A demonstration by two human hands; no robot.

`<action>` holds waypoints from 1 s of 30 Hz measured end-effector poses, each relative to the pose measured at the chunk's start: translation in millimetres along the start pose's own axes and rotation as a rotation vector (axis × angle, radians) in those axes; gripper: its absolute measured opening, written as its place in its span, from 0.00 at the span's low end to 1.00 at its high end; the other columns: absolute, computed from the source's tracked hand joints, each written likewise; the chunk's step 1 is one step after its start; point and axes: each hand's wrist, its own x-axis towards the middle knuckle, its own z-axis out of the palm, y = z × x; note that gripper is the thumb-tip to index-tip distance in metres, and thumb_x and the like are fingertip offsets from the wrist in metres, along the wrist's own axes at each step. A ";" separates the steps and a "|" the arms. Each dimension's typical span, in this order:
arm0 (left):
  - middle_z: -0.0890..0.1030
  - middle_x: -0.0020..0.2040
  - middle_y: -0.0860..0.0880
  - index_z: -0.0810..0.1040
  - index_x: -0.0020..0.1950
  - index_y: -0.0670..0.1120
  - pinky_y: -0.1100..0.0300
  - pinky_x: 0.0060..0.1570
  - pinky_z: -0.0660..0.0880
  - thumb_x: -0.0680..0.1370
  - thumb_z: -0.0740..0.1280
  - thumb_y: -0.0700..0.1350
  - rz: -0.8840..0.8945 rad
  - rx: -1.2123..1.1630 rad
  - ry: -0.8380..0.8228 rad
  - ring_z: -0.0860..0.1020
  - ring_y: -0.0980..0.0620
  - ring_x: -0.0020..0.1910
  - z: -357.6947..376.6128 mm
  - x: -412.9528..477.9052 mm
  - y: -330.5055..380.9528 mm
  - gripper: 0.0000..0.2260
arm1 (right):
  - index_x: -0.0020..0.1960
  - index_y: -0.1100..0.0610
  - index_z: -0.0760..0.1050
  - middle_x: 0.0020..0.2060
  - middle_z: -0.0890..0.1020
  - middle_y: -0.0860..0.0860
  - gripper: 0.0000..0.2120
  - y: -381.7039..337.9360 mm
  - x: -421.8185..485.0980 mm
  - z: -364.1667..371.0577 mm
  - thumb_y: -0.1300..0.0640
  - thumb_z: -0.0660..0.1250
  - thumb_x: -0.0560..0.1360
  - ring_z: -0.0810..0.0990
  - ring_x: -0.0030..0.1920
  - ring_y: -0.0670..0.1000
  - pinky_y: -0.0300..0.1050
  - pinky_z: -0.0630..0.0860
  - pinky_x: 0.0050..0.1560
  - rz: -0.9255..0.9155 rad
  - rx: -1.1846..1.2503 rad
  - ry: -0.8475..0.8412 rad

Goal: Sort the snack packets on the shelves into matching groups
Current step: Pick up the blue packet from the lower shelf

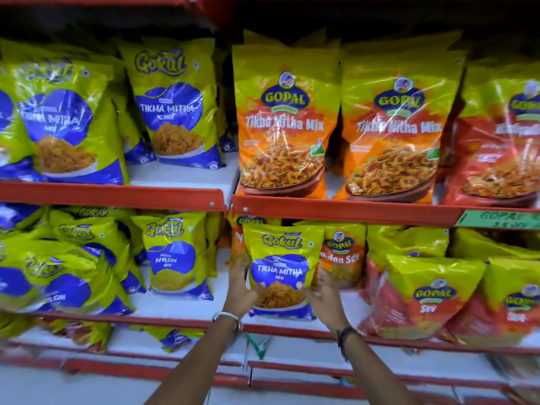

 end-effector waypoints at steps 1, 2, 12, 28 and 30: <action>0.67 0.63 0.50 0.59 0.70 0.40 0.70 0.61 0.63 0.69 0.74 0.34 -0.060 -0.004 -0.054 0.67 0.60 0.66 -0.7 5.0 -9.2 0.35 | 0.54 0.45 0.75 0.53 0.82 0.49 0.15 0.2 1.5 5.5 0.50 0.74 0.70 0.81 0.54 0.45 0.38 0.77 0.49 0.011 0.001 -0.034; 0.68 0.64 0.48 0.59 0.71 0.40 0.67 0.60 0.66 0.69 0.73 0.32 -0.101 -0.019 -0.114 0.68 0.56 0.66 -0.6 8.4 -13.4 0.35 | 0.55 0.46 0.76 0.53 0.83 0.46 0.16 2.4 4.2 10.7 0.57 0.75 0.70 0.81 0.54 0.41 0.34 0.76 0.50 0.020 0.021 -0.082; 0.81 0.53 0.45 0.75 0.61 0.40 0.63 0.47 0.74 0.59 0.77 0.40 -0.188 0.037 -0.269 0.78 0.52 0.49 -6.2 22.5 -45.1 0.31 | 0.65 0.54 0.71 0.53 0.81 0.48 0.28 6.7 -2.3 27.0 0.60 0.77 0.68 0.80 0.53 0.49 0.24 0.73 0.39 0.230 0.045 -0.069; 0.85 0.48 0.47 0.81 0.54 0.45 0.48 0.51 0.79 0.60 0.77 0.59 0.236 -0.256 0.009 0.82 0.47 0.49 -158.8 -31.6 39.2 0.28 | 0.50 0.43 0.79 0.42 0.85 0.41 0.19 -163.1 -61.7 64.6 0.40 0.76 0.62 0.81 0.37 0.46 0.43 0.76 0.37 -0.306 0.031 0.167; 0.86 0.46 0.53 0.82 0.50 0.48 0.50 0.51 0.79 0.61 0.76 0.55 0.292 -0.280 0.027 0.82 0.53 0.46 -178.5 -32.9 61.4 0.21 | 0.47 0.43 0.79 0.36 0.85 0.50 0.15 -188.0 -62.3 69.3 0.42 0.77 0.64 0.78 0.33 0.55 0.51 0.74 0.35 -0.376 0.009 0.231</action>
